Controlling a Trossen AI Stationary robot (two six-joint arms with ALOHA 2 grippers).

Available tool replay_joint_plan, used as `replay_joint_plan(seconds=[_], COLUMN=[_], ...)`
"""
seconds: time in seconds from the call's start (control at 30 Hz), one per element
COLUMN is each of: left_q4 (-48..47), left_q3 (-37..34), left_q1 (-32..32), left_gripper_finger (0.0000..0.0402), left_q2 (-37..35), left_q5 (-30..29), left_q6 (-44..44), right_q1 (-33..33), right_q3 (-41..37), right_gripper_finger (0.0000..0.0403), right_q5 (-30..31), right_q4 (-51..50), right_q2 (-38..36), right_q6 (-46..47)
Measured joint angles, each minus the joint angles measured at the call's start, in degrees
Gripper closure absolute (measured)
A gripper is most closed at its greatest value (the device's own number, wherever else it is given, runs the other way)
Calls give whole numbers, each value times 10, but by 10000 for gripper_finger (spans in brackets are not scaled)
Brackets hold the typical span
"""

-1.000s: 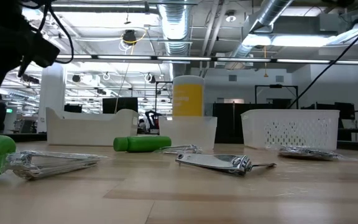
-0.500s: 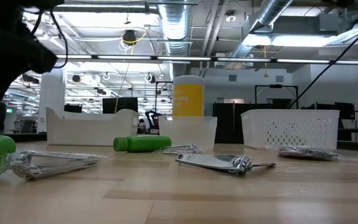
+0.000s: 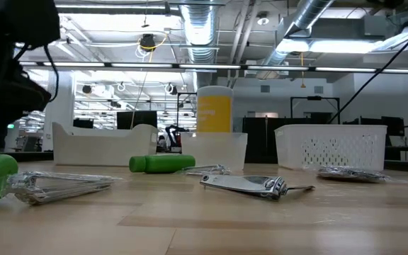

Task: Pick & Place Travel size toiletries
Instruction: Put the black hairbrush into the left white bin

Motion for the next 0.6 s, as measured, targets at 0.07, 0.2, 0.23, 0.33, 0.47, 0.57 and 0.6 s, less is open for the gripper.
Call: replay_joint_plan(seconds=[0.07,0.2,0.23,0.33,0.47,0.57,0.6], left_q4=[10,33,34,37,40,42,42], left_q3=[-16,-33,-34,-35,-35,-35,-35], left_q1=[0,0,0,0,0,0,0], left_gripper_finger=[110,114,116,132,177,219,233], left_q2=[0,-3,-2,-2,-2,-2,-2], left_q5=[0,0,0,6,12,15,16], left_q6=[-5,-5,-5,-5,-6,-6,-7], right_q1=[0,0,0,0,0,0,0], right_q3=[0,0,0,0,0,0,0], right_gripper_finger=[132,132,132,132,132,132,132], right_q5=[0,0,0,0,0,0,0], right_q4=[0,0,0,0,0,0,0], right_q2=[0,0,0,0,0,0,0], right_q6=[0,0,0,0,0,1,1])
